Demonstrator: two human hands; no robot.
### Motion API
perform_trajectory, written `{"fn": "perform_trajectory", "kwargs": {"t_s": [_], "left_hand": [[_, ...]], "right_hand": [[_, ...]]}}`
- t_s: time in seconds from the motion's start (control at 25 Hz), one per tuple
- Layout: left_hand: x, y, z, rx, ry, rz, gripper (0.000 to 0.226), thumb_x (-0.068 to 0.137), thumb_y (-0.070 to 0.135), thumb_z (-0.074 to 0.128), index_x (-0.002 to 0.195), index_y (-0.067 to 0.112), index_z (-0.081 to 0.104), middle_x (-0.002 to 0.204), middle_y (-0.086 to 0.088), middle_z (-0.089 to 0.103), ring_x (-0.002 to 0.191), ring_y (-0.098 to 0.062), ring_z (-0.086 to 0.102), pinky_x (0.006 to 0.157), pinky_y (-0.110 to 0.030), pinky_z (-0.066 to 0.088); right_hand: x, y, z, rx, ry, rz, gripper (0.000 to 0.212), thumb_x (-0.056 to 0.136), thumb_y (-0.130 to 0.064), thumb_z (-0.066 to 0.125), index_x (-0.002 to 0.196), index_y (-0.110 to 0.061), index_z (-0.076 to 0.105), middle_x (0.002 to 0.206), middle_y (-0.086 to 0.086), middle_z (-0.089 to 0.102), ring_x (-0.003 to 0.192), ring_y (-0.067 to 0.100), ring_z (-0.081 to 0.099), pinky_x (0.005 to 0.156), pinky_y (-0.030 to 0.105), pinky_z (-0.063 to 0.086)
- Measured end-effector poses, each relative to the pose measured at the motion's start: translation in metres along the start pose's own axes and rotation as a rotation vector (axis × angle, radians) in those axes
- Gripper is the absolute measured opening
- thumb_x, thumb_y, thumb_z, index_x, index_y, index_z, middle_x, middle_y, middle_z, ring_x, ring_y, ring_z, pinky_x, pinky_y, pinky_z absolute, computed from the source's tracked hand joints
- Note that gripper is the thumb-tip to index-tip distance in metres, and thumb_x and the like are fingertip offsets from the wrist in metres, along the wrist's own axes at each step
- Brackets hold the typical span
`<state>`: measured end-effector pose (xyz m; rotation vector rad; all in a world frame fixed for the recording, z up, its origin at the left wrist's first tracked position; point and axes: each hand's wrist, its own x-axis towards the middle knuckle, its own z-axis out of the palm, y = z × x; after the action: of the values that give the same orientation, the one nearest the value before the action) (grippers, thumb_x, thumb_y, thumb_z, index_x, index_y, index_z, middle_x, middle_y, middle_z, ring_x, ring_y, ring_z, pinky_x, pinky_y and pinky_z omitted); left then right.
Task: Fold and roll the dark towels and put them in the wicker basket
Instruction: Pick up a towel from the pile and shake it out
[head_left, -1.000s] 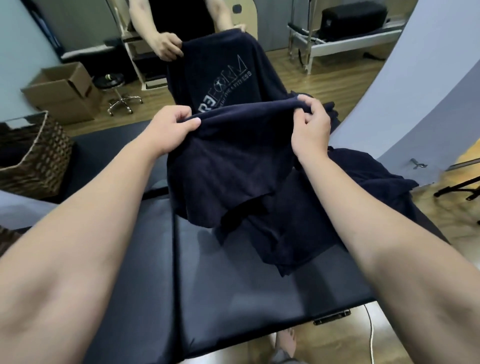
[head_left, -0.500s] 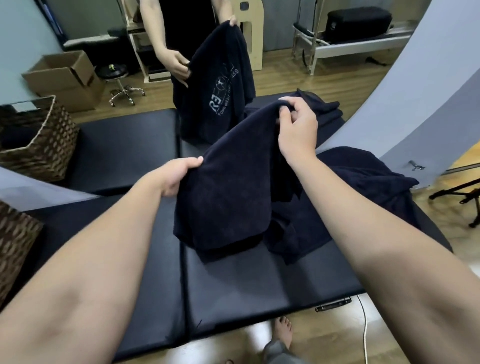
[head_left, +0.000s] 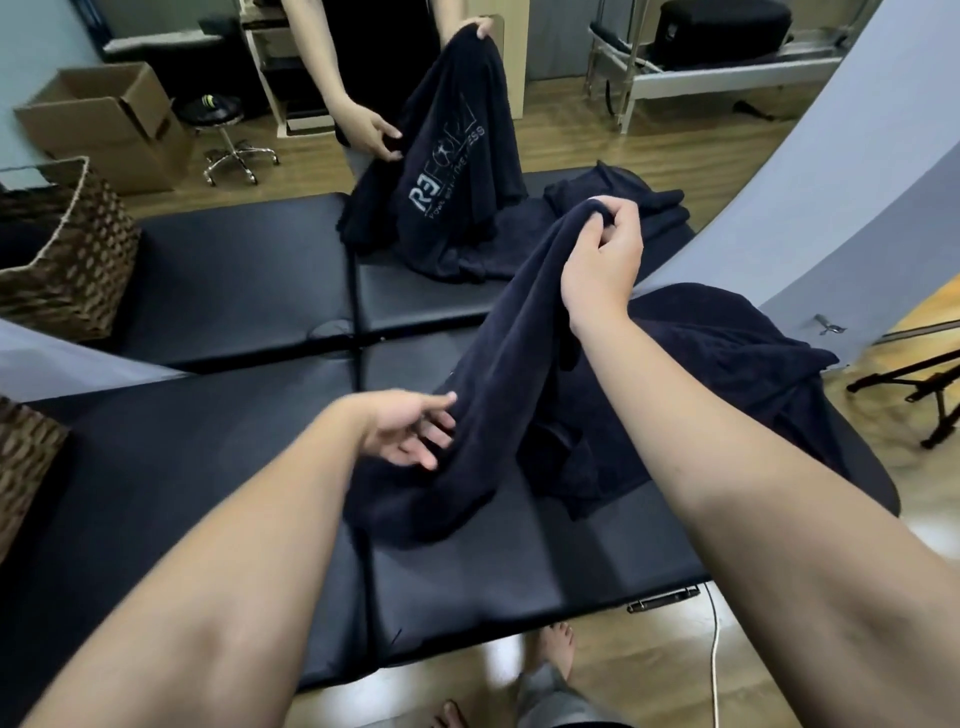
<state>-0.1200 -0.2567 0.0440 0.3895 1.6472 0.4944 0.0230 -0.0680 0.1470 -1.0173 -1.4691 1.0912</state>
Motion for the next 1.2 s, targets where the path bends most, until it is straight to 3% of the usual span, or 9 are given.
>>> {"fn": "perform_trajectory", "kwargs": {"t_s": [0.12,0.24,0.4,0.52,0.6,0.72,0.84,1.0,1.2], "left_hand": [[0.029,-0.013,0.038,-0.066,-0.043,0.005,0.063,0.095,0.072,0.039,0.132,0.022,0.051,0.130,0.000,0.062,0.102,-0.023,0.070,0.082,-0.044,0.054],[0.037,-0.001,0.053,-0.115,0.093,0.175,0.064,0.086,0.078,0.051,0.133,0.035,0.050,0.131,0.010,0.056,0.117,-0.019,0.062,0.087,-0.047,0.051],[0.042,0.025,0.070,-0.012,0.242,0.547,0.050,0.080,0.055,0.080,0.119,0.029,0.063,0.118,0.009,0.066,0.110,-0.013,0.063,0.089,-0.027,0.050],[0.050,0.039,0.093,0.046,0.263,0.673,0.081,0.071,0.050,0.087,0.138,0.038,0.043,0.131,0.010,0.057,0.107,-0.011,0.060,0.096,-0.030,0.051],[0.054,0.047,0.101,-0.002,0.493,0.704,0.092,0.068,0.057,0.085,0.142,0.047,0.031,0.132,0.012,0.050,0.105,-0.012,0.057,0.091,-0.031,0.050],[0.054,0.067,0.099,0.018,0.783,0.778,0.055,0.079,0.053,0.077,0.124,0.039,0.049,0.116,0.011,0.049,0.107,-0.015,0.053,0.091,-0.039,0.050],[0.050,0.075,0.078,0.052,0.776,0.891,0.025,0.094,0.040,0.064,0.096,0.016,0.059,0.098,0.001,0.060,0.094,-0.018,0.058,0.088,-0.042,0.050],[0.031,0.072,0.034,-0.119,0.791,0.968,0.036,0.094,0.042,0.059,0.085,0.007,0.055,0.074,0.002,0.056,0.068,-0.009,0.049,0.068,-0.035,0.044],[-0.010,0.099,0.001,-0.095,0.813,1.011,0.052,0.094,0.048,0.060,0.084,-0.003,0.055,0.072,-0.003,0.051,0.067,-0.012,0.047,0.066,-0.034,0.043]], "right_hand": [[-0.009,0.000,0.007,0.011,-0.009,-0.036,0.021,0.103,-0.013,0.045,0.109,-0.021,0.063,0.091,-0.017,0.065,0.082,-0.005,0.061,0.082,0.018,0.050],[-0.009,0.002,0.007,0.012,-0.023,-0.064,0.022,0.102,-0.012,0.046,0.109,-0.022,0.064,0.087,-0.019,0.063,0.079,-0.006,0.060,0.080,0.014,0.048],[-0.007,0.001,0.002,0.044,0.016,-0.067,0.022,0.100,-0.013,0.048,0.105,-0.026,0.065,0.088,-0.017,0.066,0.084,0.004,0.064,0.086,0.030,0.054],[-0.004,-0.004,0.002,0.078,0.035,-0.060,0.021,0.100,-0.013,0.049,0.104,-0.026,0.065,0.094,-0.011,0.069,0.085,0.008,0.066,0.086,0.034,0.056],[0.000,-0.006,0.001,0.093,0.038,-0.068,0.021,0.100,-0.014,0.049,0.104,-0.028,0.064,0.093,-0.006,0.071,0.081,0.008,0.065,0.083,0.035,0.057],[0.006,-0.007,-0.001,0.091,0.013,-0.067,0.019,0.100,-0.015,0.050,0.106,-0.026,0.065,0.096,-0.001,0.072,0.084,0.010,0.067,0.082,0.033,0.057],[0.010,-0.004,-0.006,0.066,0.016,-0.069,0.022,0.101,-0.012,0.048,0.108,-0.025,0.065,0.097,-0.011,0.070,0.087,0.001,0.066,0.085,0.026,0.055],[0.026,0.007,-0.021,-0.094,-0.034,0.013,0.026,0.105,-0.014,0.038,0.111,-0.027,0.060,0.096,-0.019,0.062,0.091,-0.002,0.060,0.083,0.018,0.048],[0.018,0.022,-0.015,-0.098,-0.177,0.075,0.023,0.102,-0.020,0.048,0.122,-0.031,0.053,0.094,-0.012,0.063,0.090,0.007,0.061,0.086,0.023,0.050]]}}
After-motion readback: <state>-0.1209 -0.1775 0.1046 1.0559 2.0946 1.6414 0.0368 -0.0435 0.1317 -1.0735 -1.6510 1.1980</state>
